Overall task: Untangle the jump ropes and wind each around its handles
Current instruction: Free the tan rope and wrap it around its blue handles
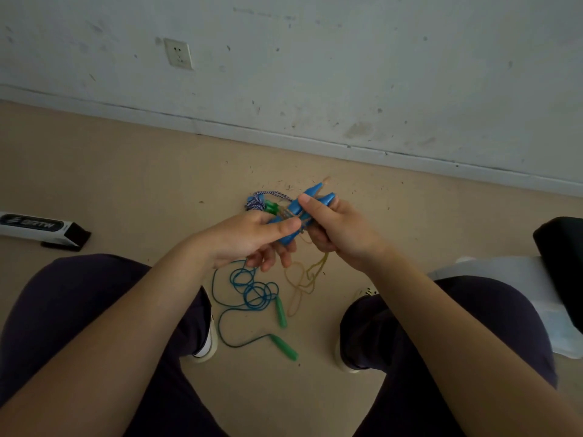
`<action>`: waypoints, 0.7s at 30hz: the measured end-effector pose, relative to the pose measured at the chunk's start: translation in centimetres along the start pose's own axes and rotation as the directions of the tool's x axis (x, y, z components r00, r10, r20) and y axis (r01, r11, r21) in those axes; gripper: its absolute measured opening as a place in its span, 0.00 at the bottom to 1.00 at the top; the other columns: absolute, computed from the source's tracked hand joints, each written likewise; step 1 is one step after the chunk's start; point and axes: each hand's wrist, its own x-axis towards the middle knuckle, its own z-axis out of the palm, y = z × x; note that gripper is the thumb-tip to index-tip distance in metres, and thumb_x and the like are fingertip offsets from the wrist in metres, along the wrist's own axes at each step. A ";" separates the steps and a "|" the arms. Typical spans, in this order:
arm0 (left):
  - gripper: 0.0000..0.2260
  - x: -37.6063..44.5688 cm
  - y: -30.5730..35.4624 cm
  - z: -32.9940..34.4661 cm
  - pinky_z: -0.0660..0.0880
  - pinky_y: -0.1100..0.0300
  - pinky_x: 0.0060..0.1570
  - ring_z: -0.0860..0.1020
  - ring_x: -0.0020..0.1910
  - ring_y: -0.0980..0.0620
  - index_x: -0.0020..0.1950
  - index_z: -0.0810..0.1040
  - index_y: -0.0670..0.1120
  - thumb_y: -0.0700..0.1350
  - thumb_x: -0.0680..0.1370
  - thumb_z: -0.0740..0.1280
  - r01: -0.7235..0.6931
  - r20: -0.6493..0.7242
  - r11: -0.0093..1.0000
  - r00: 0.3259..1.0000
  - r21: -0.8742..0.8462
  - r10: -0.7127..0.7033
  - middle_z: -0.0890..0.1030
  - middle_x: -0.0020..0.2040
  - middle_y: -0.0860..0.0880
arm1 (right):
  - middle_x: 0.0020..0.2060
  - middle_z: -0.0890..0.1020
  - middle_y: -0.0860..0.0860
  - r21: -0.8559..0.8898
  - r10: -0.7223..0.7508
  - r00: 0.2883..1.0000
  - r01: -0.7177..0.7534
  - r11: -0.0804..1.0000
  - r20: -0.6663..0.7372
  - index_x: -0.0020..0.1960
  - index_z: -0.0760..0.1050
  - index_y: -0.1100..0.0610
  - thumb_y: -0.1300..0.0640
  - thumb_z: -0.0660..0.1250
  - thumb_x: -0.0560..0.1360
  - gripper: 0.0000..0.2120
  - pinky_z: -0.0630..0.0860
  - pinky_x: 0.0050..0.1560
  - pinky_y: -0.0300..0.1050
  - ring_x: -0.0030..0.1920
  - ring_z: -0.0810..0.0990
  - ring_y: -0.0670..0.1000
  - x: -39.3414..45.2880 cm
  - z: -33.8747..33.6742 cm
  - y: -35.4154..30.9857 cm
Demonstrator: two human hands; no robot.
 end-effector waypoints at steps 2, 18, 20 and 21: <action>0.23 -0.1 0.0 0.0 0.63 0.65 0.22 0.73 0.25 0.54 0.51 0.79 0.41 0.61 0.74 0.63 -0.027 0.014 0.998 1.000 -0.051 0.027 0.82 0.37 0.46 | 0.20 0.66 0.49 0.000 0.004 1.000 -0.004 1.000 0.022 0.33 0.77 0.51 0.50 0.58 0.83 0.21 0.49 0.25 0.47 0.20 0.56 0.47 -0.1 0.0 -0.3; 0.17 0.1 0.2 0.3 0.59 0.67 0.20 0.63 0.20 0.55 0.44 0.74 0.42 0.56 0.77 0.63 -0.134 -0.048 0.978 0.991 -0.160 0.128 0.73 0.28 0.48 | 0.24 0.63 0.46 -0.032 0.038 0.998 -0.036 0.999 0.057 0.43 0.76 0.54 0.41 0.64 0.74 0.16 0.52 0.25 0.40 0.24 0.57 0.45 0.0 -0.8 -0.3; 0.18 0.1 0.2 0.2 0.58 0.67 0.20 0.62 0.21 0.56 0.44 0.74 0.42 0.58 0.75 0.64 -0.165 -0.116 0.968 0.983 -0.187 0.145 0.72 0.28 0.48 | 0.25 0.66 0.44 -0.029 0.051 0.996 -0.049 0.998 0.068 0.54 0.74 0.58 0.44 0.67 0.72 0.20 0.55 0.25 0.37 0.25 0.60 0.44 0.1 -1.0 -0.3; 0.19 0.1 0.2 0.2 0.57 0.67 0.20 0.62 0.21 0.56 0.44 0.74 0.41 0.58 0.75 0.64 -0.180 -0.141 0.959 0.978 -0.218 0.152 0.72 0.28 0.48 | 0.25 0.67 0.43 -0.026 0.051 0.996 -0.049 0.998 0.072 0.57 0.73 0.58 0.46 0.69 0.72 0.20 0.56 0.24 0.35 0.24 0.61 0.43 0.2 -1.1 -0.3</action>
